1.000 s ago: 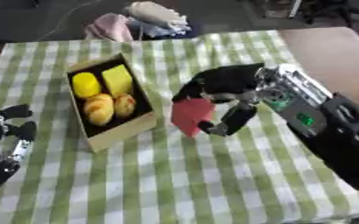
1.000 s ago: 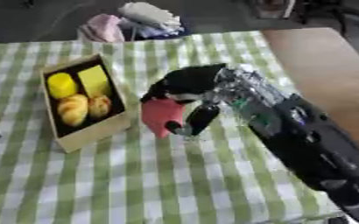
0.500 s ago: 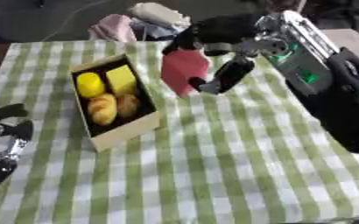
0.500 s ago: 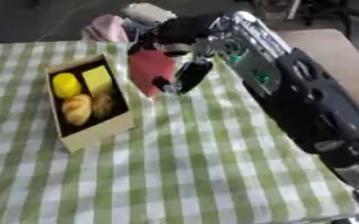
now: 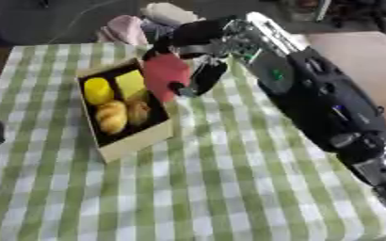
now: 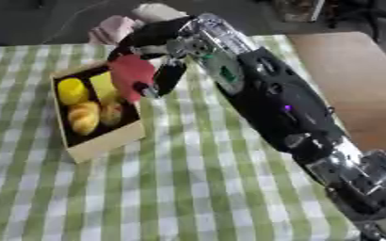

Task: Pick up objects on the table and place them in the box.

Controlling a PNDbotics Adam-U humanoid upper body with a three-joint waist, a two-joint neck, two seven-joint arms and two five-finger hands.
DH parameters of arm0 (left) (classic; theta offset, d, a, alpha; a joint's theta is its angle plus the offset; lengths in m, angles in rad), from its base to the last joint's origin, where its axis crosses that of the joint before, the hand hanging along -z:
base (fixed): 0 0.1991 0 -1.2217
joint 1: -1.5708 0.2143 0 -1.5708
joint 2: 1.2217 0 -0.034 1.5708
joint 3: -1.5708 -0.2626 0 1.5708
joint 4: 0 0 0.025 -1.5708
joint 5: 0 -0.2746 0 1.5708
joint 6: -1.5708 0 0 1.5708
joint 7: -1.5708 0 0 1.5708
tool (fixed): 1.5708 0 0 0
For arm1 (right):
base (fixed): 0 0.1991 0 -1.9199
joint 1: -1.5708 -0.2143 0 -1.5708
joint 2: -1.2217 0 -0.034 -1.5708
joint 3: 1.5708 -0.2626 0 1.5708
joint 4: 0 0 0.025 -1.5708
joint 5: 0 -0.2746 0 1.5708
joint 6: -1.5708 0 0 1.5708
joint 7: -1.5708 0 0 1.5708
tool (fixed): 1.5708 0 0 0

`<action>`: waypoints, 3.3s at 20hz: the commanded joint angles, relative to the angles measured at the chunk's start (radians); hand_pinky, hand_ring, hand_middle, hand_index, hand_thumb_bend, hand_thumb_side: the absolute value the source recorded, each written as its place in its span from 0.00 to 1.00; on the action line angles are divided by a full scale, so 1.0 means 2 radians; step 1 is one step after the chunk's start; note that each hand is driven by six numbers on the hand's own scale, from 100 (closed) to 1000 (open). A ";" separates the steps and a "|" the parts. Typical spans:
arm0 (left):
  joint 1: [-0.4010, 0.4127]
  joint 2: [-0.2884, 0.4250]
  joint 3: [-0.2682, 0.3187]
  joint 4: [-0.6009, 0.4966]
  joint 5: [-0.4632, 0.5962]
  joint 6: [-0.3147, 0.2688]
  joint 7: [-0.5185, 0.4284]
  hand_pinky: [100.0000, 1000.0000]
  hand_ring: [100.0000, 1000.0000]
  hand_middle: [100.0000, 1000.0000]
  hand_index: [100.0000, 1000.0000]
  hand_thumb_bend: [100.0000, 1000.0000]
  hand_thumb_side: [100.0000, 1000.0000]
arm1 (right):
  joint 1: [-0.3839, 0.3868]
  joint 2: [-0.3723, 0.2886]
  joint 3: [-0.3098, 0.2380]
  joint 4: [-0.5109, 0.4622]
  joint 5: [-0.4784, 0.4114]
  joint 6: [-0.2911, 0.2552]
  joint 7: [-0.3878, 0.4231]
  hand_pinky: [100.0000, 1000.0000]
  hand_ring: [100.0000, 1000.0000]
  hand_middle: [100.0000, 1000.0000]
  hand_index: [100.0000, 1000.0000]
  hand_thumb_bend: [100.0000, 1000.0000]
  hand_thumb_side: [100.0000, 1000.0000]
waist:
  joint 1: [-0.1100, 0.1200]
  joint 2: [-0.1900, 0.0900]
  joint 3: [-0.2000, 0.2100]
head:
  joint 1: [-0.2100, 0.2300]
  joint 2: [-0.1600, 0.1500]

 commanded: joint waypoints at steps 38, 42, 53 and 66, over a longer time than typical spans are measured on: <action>-0.004 0.000 0.028 -0.021 0.032 0.004 0.085 0.72 0.51 0.67 0.83 0.26 0.70 | -0.015 -0.022 -0.002 -0.136 0.038 -0.028 0.005 1.00 0.95 0.93 0.99 0.00 0.28 | 0.009 -0.014 -0.006 | 0.004 -0.003; -0.003 -0.001 0.027 -0.018 0.031 0.004 0.080 0.72 0.51 0.67 0.83 0.26 0.71 | 0.018 -0.067 -0.034 -0.207 -0.010 -0.001 -0.012 0.97 0.92 0.91 0.98 0.00 0.18 | 0.007 -0.014 -0.014 | 0.014 -0.003; -0.004 -0.002 0.019 -0.015 0.030 -0.001 0.055 0.72 0.50 0.67 0.83 0.25 0.73 | 0.183 -0.122 -0.162 -0.341 -0.146 0.084 -0.179 0.78 0.76 0.81 0.97 0.00 0.19 | 0.006 -0.007 -0.031 | 0.035 -0.003; -0.005 -0.004 0.007 -0.014 0.040 -0.005 0.049 0.73 0.52 0.69 0.85 0.24 0.74 | 0.355 -0.077 -0.218 -0.351 -0.319 0.105 -0.354 0.61 0.63 0.72 0.95 0.00 0.44 | 0.010 0.000 -0.046 | 0.075 0.008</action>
